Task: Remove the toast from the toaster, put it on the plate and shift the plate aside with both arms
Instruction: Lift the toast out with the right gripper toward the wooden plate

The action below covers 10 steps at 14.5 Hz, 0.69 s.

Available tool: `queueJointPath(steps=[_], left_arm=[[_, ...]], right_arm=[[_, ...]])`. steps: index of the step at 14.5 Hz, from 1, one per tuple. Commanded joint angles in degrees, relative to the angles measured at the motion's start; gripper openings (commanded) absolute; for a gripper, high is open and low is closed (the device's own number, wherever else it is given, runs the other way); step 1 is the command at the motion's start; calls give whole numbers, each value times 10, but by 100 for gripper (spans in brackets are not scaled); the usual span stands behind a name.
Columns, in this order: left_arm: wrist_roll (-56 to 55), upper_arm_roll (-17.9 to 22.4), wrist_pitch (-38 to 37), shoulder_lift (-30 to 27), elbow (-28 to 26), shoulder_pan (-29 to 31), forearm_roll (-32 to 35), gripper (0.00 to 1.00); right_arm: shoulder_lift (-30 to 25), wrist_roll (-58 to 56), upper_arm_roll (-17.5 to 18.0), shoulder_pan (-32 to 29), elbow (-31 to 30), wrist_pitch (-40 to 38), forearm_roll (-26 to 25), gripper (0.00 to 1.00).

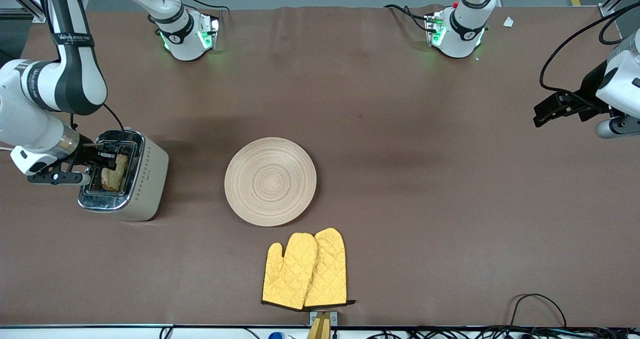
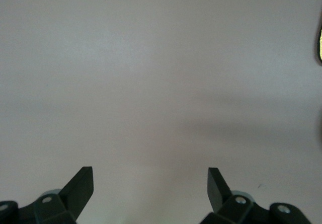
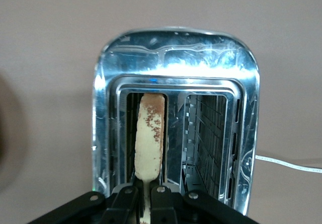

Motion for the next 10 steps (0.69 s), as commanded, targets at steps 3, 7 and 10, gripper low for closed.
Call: queueJointPath(steps=[3, 7, 10], left_arm=[[8, -2, -7, 9, 15, -2, 3, 100], [8, -2, -6, 13, 16, -2, 3, 100], [8, -3, -4, 16, 16, -2, 1, 100]], right_arm=[[-11, -2, 2, 38, 150, -187, 12, 2], [-9, 81, 3, 121, 225, -257, -2, 2], [16, 149, 3, 205, 225, -223, -17, 2]])
